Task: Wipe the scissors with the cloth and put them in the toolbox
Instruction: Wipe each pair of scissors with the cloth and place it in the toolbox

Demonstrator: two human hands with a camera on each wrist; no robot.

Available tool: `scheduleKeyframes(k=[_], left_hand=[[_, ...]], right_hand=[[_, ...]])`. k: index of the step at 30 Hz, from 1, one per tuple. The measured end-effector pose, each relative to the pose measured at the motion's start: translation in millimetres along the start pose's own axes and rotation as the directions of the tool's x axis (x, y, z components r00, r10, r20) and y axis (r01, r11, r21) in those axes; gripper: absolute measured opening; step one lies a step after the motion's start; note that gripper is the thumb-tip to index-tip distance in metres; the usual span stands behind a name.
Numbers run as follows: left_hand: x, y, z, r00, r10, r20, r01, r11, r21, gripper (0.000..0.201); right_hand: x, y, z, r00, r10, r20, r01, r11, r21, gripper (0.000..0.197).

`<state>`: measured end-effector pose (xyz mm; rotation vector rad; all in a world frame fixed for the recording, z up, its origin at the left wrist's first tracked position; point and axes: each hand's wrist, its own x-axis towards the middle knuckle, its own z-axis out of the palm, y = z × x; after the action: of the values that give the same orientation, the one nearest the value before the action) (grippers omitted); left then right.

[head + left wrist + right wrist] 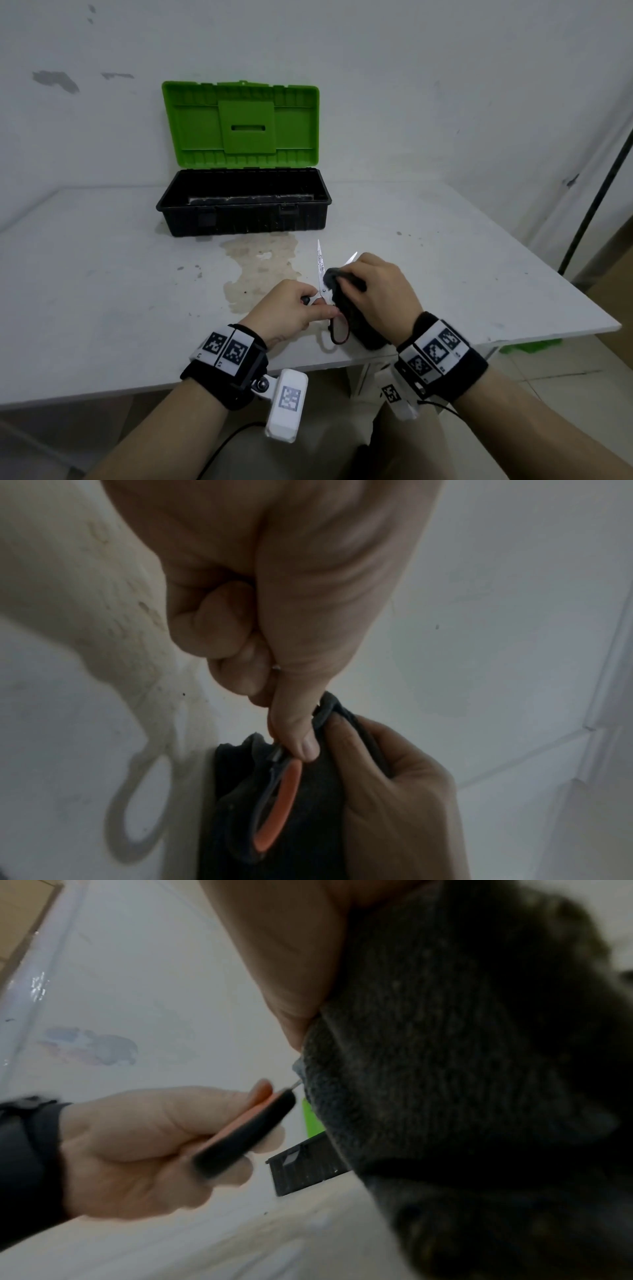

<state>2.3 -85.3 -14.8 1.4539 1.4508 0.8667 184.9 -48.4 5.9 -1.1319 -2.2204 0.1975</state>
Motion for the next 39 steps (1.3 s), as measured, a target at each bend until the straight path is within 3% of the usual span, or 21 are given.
scheduleKeyframes(k=[2,5,8,13,16,23,26,29,33,35,39], left_hand=[[-0.6,-2.8,-2.2,1.0,-0.007,-0.006,0.007,1.0,0.01,0.051],[-2.2,-4.0,-3.2,0.999,-0.033,-0.002,0.033,0.999,0.002,0.042],[-1.2,-2.5,-4.4,0.998,-0.061,-0.013,0.061,0.998,-0.033,0.038],[1.2,-0.2,-1.5,0.998,-0.054,0.021,0.055,0.998,-0.022,0.031],[0.0,0.0,1.9,0.999,-0.027,0.041,0.027,1.0,-0.009,0.033],[-2.9,-6.3,-3.4,0.994,-0.048,0.1,0.041,0.996,0.078,0.034],[-0.7,-3.6,-14.4,0.985,-0.107,0.136,0.089,0.988,0.13,0.035],[1.0,-0.6,-26.3,0.981,-0.116,0.158,0.083,0.976,0.204,0.036],[4.0,11.3,-36.4,0.984,-0.066,0.167,-0.022,0.878,0.478,0.032],[8.8,20.7,-44.7,0.985,-0.032,0.167,-0.077,0.793,0.604,0.028],[18.2,36.1,-59.0,0.976,0.01,0.216,-0.159,0.709,0.687,0.031]], right_hand=[[11.1,11.3,-4.9,0.996,0.076,-0.053,-0.077,0.997,-0.03,0.017],[21.9,24.2,-16.4,0.971,0.187,-0.147,-0.192,0.981,-0.019,0.015],[13.9,11.0,-23.3,0.972,0.134,-0.192,-0.129,0.991,0.037,0.016],[-4.2,-12.0,-8.4,0.999,-0.003,-0.04,0.004,1.0,0.023,0.017],[-2.1,-6.7,-1.6,1.0,0.0,-0.006,0.0,1.0,-0.003,0.015],[18.9,30.2,-19.8,0.968,0.194,-0.157,-0.2,0.979,-0.023,0.009],[16.4,28.6,-36.1,0.964,0.171,-0.205,-0.17,0.985,0.021,0.007],[7.0,15.1,-44.8,0.989,0.083,-0.121,-0.074,0.994,0.076,0.011],[-3.7,1.9,-33.1,0.997,-0.067,0.039,0.064,0.995,0.078,0.019],[-6.3,-2.3,-22.2,0.994,-0.1,0.052,0.097,0.993,0.066,0.021],[-4.8,-12.6,-4.8,0.993,-0.109,0.034,0.108,0.993,0.041,0.019]])
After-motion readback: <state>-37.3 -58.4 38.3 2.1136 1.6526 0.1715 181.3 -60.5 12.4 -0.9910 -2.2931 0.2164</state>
